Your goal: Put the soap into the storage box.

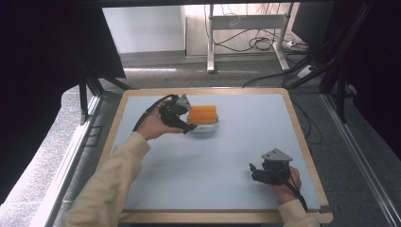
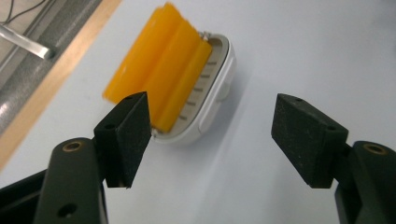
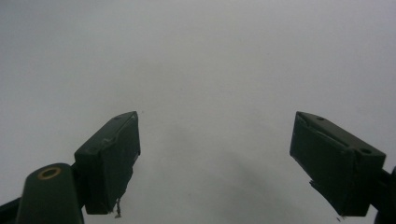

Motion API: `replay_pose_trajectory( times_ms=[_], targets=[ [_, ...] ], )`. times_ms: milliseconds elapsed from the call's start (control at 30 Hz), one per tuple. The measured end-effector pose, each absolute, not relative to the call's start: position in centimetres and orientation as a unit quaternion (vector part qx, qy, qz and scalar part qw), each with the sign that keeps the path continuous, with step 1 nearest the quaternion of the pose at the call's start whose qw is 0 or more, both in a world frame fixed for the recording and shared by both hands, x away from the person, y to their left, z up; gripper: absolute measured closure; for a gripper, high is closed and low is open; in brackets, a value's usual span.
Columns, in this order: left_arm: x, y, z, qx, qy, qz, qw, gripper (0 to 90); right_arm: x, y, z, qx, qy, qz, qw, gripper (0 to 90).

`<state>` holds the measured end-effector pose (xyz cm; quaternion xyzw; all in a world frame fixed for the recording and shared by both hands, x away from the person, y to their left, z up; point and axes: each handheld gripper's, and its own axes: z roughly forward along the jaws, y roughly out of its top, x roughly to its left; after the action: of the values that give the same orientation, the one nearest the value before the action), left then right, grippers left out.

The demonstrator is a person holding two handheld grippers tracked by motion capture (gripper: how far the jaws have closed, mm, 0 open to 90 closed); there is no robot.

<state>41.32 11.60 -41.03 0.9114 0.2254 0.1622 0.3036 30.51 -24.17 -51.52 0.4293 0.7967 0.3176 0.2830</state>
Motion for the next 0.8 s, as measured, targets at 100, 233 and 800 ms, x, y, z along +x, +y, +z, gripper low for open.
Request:
replay_pose_trajectory(
  times_ms=[100, 233, 800],
  targets=[
    [39.6, 12.7, -41.9, 0.905, 0.24, 0.171, 0.306, 28.0, 30.5, -24.2, -51.6, 0.43, 0.796, 0.317, 0.283, 16.4],
    [37.6, 14.2, -43.2, 0.896, 0.264, 0.17, 0.314, 26.7, 30.5, -24.1, -51.6, 0.43, 0.796, 0.316, 0.284, 16.4],
    [31.0, 20.5, -47.3, 0.861, 0.343, 0.155, 0.342, 27.3, 30.5, -24.2, -51.8, 0.43, 0.799, 0.312, 0.283, 16.2]
  ],
)
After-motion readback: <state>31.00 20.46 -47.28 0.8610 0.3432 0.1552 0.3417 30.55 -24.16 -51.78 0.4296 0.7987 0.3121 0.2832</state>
